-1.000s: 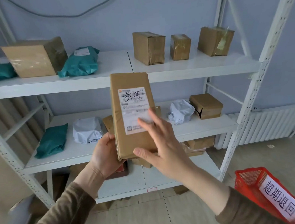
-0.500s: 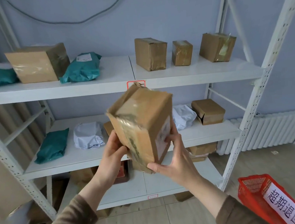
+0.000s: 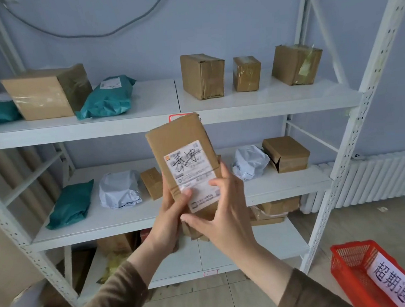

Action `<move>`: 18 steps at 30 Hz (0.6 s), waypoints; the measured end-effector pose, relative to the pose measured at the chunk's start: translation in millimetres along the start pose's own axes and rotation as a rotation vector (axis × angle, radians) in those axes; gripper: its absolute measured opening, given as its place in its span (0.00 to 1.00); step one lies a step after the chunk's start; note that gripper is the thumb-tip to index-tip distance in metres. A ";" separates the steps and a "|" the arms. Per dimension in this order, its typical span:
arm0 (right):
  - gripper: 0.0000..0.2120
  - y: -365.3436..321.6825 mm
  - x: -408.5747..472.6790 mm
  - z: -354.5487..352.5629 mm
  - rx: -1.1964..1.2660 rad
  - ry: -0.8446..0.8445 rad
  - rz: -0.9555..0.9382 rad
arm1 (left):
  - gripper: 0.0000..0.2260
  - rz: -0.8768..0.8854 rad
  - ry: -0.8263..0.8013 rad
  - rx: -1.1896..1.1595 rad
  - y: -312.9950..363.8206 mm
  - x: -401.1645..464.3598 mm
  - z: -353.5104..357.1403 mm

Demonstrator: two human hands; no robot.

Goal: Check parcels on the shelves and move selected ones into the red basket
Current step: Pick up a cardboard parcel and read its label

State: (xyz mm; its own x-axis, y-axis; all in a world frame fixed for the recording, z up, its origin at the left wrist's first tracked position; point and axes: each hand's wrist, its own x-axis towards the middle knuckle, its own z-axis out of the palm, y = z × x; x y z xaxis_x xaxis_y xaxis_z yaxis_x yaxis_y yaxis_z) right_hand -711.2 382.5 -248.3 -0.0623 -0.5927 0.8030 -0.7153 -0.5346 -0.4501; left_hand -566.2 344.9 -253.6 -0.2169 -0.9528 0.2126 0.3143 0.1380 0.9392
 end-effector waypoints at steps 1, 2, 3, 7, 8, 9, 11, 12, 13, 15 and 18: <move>0.38 -3.7 0.0 -3.1 0.009 -0.023 -0.018 | 0.29 -0.052 0.017 -0.064 3.1 3.6 -1.6; 0.39 -6.5 0.2 -7.1 0.020 -0.039 -0.036 | 0.26 -0.101 0.022 -0.118 6.6 6.1 -3.2; 0.40 -7.6 0.7 -11.1 0.037 -0.053 -0.056 | 0.25 -0.143 0.033 -0.156 9.9 8.0 -5.2; 0.42 -12.6 1.4 -23.3 0.232 -0.187 -0.018 | 0.22 -0.217 0.104 -0.242 18.4 13.3 -13.5; 0.43 -11.1 1.7 -23.4 0.249 -0.219 0.025 | 0.22 -0.211 0.102 -0.239 18.5 15.6 -13.5; 0.44 -8.0 2.4 -22.8 0.255 -0.244 0.082 | 0.22 -0.198 0.096 -0.240 18.7 18.0 -11.9; 0.47 3.2 6.4 -20.0 0.298 -0.277 0.211 | 0.20 -0.196 0.084 -0.210 24.3 20.6 -4.4; 0.48 8.6 9.9 -19.1 0.336 -0.294 0.273 | 0.19 -0.200 0.078 -0.192 28.2 21.6 -1.1; 0.49 13.5 13.7 -18.8 0.388 -0.309 0.325 | 0.20 -0.196 0.064 -0.171 32.7 22.6 2.8; 0.46 19.9 20.6 -20.2 0.574 -0.332 0.400 | 0.24 -0.171 0.068 -0.122 40.1 25.3 11.2; 0.34 31.5 32.5 -19.7 0.826 -0.377 0.483 | 0.26 -0.110 0.133 -0.068 48.7 31.2 20.1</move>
State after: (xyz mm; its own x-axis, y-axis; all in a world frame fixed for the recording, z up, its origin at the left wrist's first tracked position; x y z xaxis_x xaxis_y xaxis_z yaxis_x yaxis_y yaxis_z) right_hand -749.5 358.3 -228.7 0.1081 -0.9289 0.3543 0.0396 -0.3521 -0.9351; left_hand -576.2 327.3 -195.8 -0.1310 -0.9890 0.0684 0.3586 0.0171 0.9333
